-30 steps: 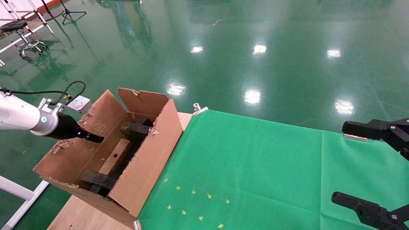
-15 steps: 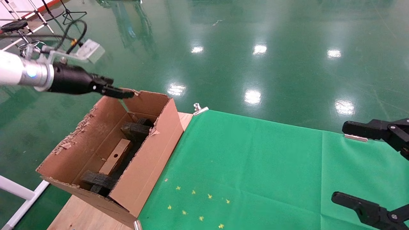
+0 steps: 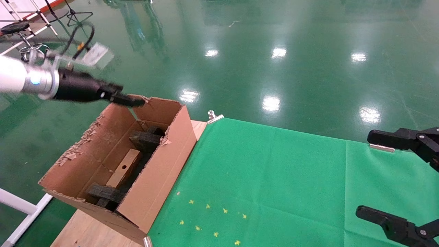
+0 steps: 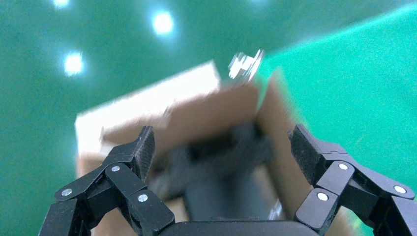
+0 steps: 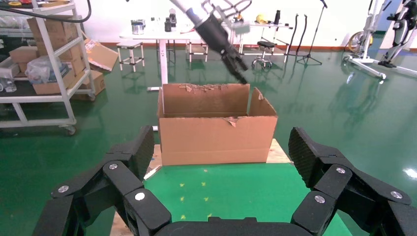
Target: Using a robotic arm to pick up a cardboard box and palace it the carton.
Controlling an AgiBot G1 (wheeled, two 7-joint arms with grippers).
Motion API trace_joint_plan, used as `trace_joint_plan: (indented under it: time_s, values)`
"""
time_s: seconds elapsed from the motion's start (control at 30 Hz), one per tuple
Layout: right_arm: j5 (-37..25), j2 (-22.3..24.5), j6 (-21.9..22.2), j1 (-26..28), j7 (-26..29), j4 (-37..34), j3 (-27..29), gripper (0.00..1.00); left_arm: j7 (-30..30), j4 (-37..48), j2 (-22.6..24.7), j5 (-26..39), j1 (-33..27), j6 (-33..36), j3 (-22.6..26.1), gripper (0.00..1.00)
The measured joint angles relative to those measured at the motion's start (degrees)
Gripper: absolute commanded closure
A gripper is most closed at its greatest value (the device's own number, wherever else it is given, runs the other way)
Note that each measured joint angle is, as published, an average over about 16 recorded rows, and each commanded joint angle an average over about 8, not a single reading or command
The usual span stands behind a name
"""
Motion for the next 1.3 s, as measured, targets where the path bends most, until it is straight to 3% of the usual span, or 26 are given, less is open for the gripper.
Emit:
trace_joint_plan:
  time_s: [1.3]
  values:
    - [0.01, 0.00, 0.00, 0.00, -0.01, 0.00, -0.01, 0.00, 11.72, -33.88, -2.76, -25.23, 32.39, 12.53, -30.96, 0.00]
